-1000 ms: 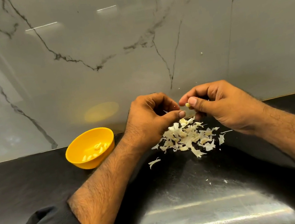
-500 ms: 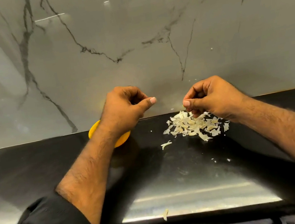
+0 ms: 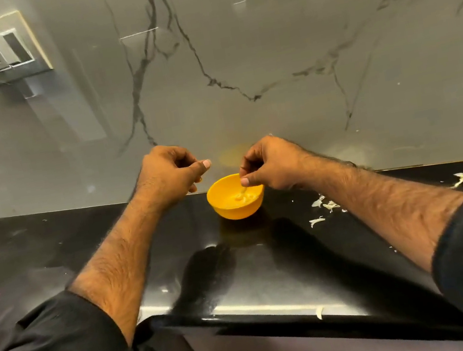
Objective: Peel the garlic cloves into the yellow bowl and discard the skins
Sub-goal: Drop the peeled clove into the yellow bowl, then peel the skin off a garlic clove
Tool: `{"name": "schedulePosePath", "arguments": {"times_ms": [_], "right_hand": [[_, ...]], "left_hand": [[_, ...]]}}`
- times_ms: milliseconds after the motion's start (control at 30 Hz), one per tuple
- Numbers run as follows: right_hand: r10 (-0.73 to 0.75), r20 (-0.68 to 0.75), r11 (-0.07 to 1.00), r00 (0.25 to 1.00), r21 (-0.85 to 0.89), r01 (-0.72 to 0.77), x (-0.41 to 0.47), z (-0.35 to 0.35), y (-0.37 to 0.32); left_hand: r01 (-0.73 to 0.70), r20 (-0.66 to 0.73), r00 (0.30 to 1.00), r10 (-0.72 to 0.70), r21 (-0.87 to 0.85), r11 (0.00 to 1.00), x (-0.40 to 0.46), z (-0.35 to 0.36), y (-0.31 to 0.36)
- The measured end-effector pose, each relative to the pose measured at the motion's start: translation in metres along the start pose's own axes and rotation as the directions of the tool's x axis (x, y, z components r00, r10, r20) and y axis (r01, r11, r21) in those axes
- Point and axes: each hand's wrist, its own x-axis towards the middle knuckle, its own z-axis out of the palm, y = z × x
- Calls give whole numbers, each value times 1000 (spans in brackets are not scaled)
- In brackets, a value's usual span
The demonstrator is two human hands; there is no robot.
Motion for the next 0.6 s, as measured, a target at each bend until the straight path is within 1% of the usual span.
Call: {"name": "schedulePosePath", "arguments": {"times_ms": [100, 233, 300, 400, 533, 600], "right_hand": [[15, 61, 1000, 998, 1, -15, -12, -21, 7], [70, 28, 994, 997, 82, -72, -45, -79, 36], [106, 9, 991, 994, 78, -106, -65, -107, 59], [158, 22, 987, 987, -37, -157, -93, -132, 93], [211, 79, 955, 974, -227, -189, -114, -138, 132], [204, 89, 954, 975, -243, -177, -116, -135, 142]], "left_hand": [[-20, 23, 1000, 20, 17, 1000, -1, 9, 9], [-113, 72, 991, 111, 23, 993, 0, 33, 35], [-167, 106, 980, 167, -11, 986, -1, 56, 54], [-225, 189, 954, 234, -70, 972, -4, 98, 83], [-273, 281, 919, 277, -55, 961, -4, 153, 114], [-285, 296, 912, 284, -42, 958, -4, 169, 120]]}}
